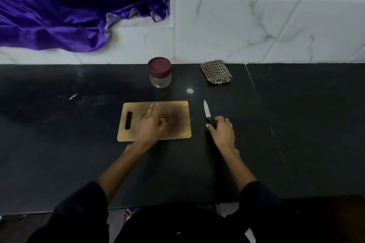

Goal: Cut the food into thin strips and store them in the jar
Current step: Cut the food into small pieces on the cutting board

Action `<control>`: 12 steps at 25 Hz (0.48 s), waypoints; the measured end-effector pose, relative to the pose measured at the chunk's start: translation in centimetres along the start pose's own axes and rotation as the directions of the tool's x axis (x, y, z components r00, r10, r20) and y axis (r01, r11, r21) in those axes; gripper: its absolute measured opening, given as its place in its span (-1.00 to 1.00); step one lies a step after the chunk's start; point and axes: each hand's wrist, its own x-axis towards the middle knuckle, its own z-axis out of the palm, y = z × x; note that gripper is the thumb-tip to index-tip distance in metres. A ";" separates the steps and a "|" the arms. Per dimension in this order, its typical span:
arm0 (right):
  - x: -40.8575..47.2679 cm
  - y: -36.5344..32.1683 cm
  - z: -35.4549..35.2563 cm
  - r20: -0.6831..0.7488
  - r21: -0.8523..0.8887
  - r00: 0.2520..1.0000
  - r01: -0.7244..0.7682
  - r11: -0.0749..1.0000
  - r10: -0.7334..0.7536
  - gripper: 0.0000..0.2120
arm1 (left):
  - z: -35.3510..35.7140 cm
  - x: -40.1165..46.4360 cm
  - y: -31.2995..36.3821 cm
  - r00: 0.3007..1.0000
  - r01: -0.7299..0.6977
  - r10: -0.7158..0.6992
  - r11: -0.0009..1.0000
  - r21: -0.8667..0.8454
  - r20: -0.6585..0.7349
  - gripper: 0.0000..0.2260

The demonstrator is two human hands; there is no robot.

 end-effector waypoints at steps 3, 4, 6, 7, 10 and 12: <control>0.4 -0.5 0.1 -0.013 -0.066 1.000 -0.014 0.998 0.013 -0.62 | -0.2 -1.0 0.1 0.996 0.079 -0.080 0.996 -0.034 -0.037 -0.41; 0.3 -0.7 0.1 -0.010 -0.085 1.000 -0.016 0.996 0.015 -0.62 | -0.2 -1.4 -0.2 0.995 0.096 -0.098 0.994 -0.043 -0.037 -0.41; 0.5 -0.8 0.2 0.003 -0.104 1.000 -0.030 0.994 0.030 -0.63 | -0.2 -2.1 -1.2 0.993 0.104 -0.107 0.993 -0.048 -0.056 -0.42; 0.6 -0.7 0.1 0.009 -0.101 0.999 -0.041 0.994 0.042 -0.63 | -0.4 -2.4 -1.7 0.992 0.101 -0.104 0.994 -0.045 -0.069 -0.42; 0.4 -0.9 -0.2 0.012 -0.014 0.998 -0.067 0.998 0.067 -0.64 | -1.4 -2.8 -2.9 0.989 0.109 -0.114 0.993 -0.053 -0.097 -0.41; 0.0 -1.2 -0.3 -0.001 0.098 0.997 -0.073 0.992 0.074 -0.68 | -1.9 -3.3 -3.6 0.987 0.123 -0.129 0.990 -0.069 -0.090 -0.41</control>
